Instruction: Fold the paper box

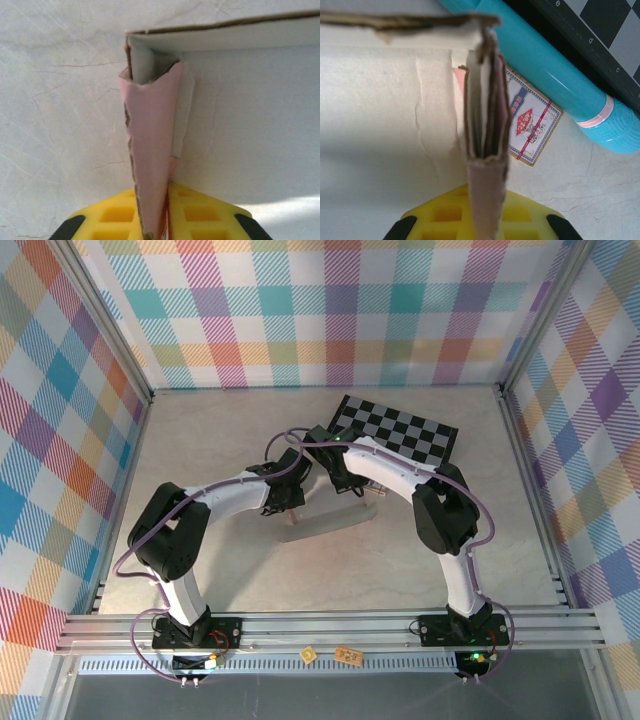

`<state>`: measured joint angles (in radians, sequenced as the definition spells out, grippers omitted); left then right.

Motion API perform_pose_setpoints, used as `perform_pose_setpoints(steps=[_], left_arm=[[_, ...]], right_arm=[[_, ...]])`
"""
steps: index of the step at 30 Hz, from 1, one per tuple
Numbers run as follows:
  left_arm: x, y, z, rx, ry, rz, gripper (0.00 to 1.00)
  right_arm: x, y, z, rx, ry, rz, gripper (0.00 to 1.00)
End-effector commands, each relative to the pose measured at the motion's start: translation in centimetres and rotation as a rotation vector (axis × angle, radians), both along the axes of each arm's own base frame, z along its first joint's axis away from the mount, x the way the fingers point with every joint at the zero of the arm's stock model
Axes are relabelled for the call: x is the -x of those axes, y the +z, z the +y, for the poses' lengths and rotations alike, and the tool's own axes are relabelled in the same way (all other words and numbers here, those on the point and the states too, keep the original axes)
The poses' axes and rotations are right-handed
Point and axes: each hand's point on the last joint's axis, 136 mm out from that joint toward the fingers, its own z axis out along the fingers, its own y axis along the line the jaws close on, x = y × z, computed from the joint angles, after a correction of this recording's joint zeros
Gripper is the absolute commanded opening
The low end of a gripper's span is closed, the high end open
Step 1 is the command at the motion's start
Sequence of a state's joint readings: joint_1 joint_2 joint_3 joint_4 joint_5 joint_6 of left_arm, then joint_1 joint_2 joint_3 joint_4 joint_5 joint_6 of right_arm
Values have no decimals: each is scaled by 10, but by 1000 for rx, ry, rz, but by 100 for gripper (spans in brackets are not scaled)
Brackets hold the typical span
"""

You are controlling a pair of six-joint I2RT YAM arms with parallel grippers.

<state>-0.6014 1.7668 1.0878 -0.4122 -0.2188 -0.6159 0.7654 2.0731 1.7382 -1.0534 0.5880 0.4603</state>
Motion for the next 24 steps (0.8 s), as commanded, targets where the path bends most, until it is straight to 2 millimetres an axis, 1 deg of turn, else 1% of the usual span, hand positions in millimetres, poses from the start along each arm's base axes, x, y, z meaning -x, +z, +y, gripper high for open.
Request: perform_pose_setpoints(steps=[1, 5, 10, 13, 14, 15, 17, 20, 22, 24], left_arm=[[25, -21, 26, -102, 7, 101, 10], [28, -28, 31, -133, 15, 123, 0], [32, -31, 39, -179, 24, 134, 0], [32, -31, 36, -157, 18, 123, 0], [31, -28, 33, -141, 13, 113, 3], [29, -25, 30, -126, 8, 102, 9], [25, -12, 25, -94, 1, 67, 23], [20, 13, 19, -49, -2, 17, 33], [19, 26, 15, -15, -7, 0, 37], [21, 33, 11, 27, -16, -1, 41]], right_arm=[[5, 18, -8, 9, -10, -30, 0], [5, 19, -8, 10, -8, -34, 0], [6, 19, -8, 11, -6, -37, 0], [6, 19, -7, 8, -3, -40, 0], [6, 19, -6, 8, -3, -40, 0], [5, 19, -6, 7, -1, -41, 0], [5, 19, -6, 6, -3, -42, 0], [5, 20, -7, 4, -5, -43, 0], [6, 20, -7, 6, -5, -44, 0], [5, 21, -6, 4, -4, -46, 0]])
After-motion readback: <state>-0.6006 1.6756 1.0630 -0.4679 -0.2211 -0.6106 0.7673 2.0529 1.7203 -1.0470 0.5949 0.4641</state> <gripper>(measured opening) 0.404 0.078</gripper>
